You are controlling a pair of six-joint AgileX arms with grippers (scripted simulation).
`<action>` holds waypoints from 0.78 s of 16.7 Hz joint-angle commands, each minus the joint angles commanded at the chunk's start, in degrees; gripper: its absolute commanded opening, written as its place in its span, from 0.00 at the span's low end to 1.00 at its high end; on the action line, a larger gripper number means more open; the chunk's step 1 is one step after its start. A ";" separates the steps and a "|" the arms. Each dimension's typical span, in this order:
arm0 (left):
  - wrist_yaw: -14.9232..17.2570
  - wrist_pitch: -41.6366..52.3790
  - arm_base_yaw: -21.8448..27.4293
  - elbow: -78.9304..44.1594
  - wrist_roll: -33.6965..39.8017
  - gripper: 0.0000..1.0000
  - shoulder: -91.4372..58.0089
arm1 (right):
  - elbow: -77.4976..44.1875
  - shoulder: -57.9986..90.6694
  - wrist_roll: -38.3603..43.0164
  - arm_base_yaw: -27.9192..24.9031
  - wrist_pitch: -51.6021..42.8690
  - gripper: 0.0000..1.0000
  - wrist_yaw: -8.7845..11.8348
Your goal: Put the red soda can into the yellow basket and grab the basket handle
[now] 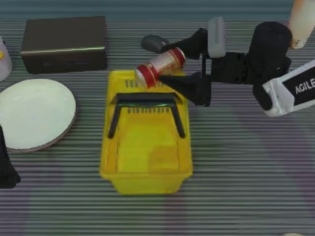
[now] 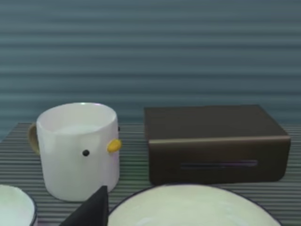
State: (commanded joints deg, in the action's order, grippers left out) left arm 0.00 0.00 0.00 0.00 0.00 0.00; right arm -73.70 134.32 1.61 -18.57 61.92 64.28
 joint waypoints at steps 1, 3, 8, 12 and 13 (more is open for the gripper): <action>0.00 0.00 0.00 0.00 0.00 1.00 0.00 | 0.00 0.00 0.00 0.00 0.00 1.00 0.00; 0.00 0.00 0.00 0.00 0.00 1.00 0.00 | 0.00 0.00 0.00 0.00 0.00 1.00 0.00; 0.00 0.00 0.00 0.00 0.00 1.00 0.00 | -0.06 -0.16 -0.04 0.27 -0.08 1.00 -0.10; 0.59 4.37 1.87 -4.58 -2.30 1.00 -5.29 | 3.91 -5.17 -0.57 0.76 -2.88 1.00 -2.19; 0.87 6.49 2.78 -6.81 -3.41 1.00 -7.88 | 5.68 -7.52 -0.79 1.05 -4.15 1.00 -3.24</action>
State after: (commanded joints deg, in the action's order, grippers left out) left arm 0.87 6.49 2.78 -6.81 -3.41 -7.88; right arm -68.02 126.81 0.83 -17.52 57.76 61.04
